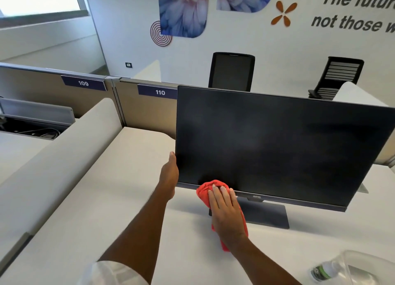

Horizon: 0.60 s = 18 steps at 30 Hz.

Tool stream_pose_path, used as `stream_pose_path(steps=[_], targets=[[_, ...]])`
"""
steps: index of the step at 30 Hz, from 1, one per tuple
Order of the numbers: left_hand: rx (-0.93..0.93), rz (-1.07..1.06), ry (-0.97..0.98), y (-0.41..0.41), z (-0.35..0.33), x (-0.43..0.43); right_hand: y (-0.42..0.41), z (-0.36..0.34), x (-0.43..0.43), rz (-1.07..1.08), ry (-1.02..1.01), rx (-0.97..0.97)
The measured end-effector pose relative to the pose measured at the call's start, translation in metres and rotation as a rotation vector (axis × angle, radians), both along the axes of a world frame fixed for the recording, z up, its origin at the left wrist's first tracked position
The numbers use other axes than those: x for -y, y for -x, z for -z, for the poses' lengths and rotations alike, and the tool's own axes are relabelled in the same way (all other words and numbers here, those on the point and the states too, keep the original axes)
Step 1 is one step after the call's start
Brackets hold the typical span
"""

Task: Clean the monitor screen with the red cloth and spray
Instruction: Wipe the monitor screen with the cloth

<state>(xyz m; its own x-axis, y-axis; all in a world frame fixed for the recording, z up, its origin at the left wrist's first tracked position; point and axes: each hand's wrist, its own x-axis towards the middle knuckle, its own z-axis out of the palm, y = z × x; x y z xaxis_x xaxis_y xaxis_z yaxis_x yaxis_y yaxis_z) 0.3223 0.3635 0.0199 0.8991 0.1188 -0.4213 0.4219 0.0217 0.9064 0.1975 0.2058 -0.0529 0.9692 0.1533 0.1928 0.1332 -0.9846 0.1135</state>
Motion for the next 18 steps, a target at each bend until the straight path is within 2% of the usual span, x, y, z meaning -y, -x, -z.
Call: stream_pose_path(steps=[7, 14, 18], targets=[[0.046, -0.087, -0.020, 0.005, 0.015, 0.014, -0.007, -0.010, -0.013, -0.083, 0.047, 0.032], [0.068, -0.128, -0.044, 0.019, 0.028, 0.020, 0.028, -0.001, 0.045, 0.108, -0.039, 0.070], [0.083, -0.113, -0.128, 0.027, 0.034, 0.029, 0.038, 0.000, 0.061, 0.214, -0.108, 0.094]])
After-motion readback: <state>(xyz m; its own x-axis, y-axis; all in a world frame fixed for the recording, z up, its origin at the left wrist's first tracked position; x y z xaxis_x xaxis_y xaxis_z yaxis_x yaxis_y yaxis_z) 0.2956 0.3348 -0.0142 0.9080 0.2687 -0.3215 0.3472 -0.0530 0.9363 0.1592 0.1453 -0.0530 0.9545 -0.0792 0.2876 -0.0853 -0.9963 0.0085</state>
